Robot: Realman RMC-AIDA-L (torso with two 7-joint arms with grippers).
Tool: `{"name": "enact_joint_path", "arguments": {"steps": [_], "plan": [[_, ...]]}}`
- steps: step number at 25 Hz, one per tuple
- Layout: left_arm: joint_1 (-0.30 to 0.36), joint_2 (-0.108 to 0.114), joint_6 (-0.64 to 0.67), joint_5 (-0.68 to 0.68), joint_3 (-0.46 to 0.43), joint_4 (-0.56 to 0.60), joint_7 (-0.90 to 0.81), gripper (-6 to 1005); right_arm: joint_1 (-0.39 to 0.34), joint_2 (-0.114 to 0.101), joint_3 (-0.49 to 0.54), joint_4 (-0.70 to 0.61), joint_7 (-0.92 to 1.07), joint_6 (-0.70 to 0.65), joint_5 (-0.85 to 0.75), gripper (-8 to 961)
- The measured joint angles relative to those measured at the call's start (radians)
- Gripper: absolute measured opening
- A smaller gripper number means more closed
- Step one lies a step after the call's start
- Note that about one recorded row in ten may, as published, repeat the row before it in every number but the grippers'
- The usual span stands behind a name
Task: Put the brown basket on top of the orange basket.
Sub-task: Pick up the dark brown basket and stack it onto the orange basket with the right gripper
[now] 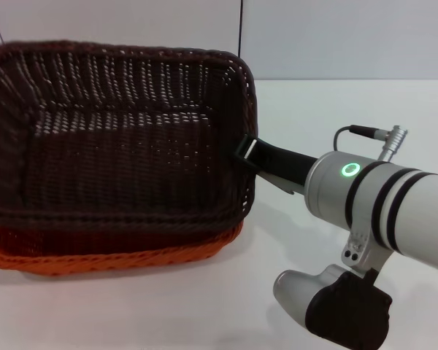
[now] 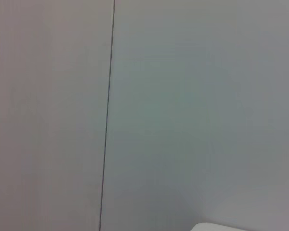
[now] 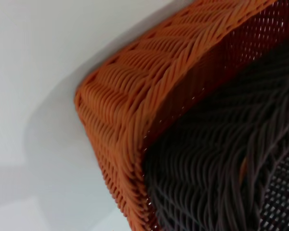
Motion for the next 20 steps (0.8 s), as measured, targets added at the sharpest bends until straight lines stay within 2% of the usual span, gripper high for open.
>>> {"name": "enact_joint_path", "arguments": {"steps": [11,13,19,20], "plan": [[-0.012,0.002,-0.019,0.0,-0.001,0.003,0.0,788,-0.071,-0.002,0.0,-0.054,0.034,-0.02,-0.004,254],[-0.014,0.002,-0.021,0.0,-0.001,0.004,0.001,788,-0.086,-0.002,-0.001,-0.067,0.031,-0.019,-0.005,451],[-0.016,0.003,-0.024,0.0,-0.001,0.005,0.002,788,-0.155,0.0,-0.032,-0.123,0.03,-0.017,-0.04,660],[-0.016,0.003,-0.024,0.0,-0.001,0.005,0.002,788,-0.155,0.0,-0.032,-0.123,0.03,-0.017,-0.04,660]]}}
